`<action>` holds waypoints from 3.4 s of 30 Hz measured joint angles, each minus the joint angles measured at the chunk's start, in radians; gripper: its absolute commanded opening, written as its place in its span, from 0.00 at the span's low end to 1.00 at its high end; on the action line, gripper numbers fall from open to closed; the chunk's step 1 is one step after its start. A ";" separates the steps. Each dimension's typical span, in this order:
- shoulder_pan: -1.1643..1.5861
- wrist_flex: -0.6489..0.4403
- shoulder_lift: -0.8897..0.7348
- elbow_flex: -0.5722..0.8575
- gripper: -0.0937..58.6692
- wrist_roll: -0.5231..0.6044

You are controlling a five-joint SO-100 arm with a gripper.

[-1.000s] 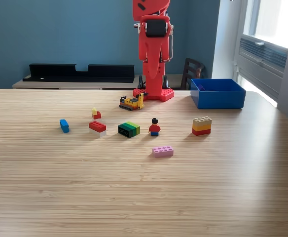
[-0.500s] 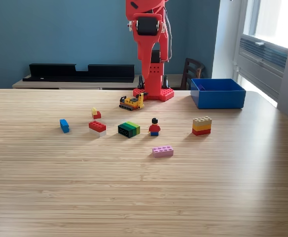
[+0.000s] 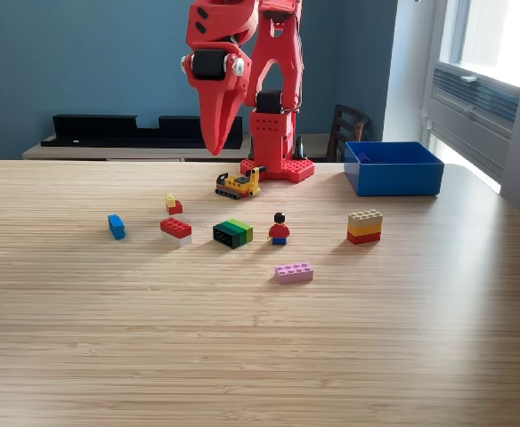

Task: Grasp a lego block and put it in the bin.

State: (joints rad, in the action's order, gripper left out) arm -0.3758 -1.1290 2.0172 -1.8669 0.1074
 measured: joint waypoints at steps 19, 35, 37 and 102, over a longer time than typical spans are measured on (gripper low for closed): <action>0.002 0.014 0.000 -0.140 0.00 0.144; 0.078 0.014 -0.060 -0.184 0.39 0.118; 0.078 0.014 -0.104 -0.184 0.44 0.117; 0.701 -0.505 -0.347 0.333 0.00 0.005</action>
State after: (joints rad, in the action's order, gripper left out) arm 0.3252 -1.6337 1.6705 -1.5340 0.1120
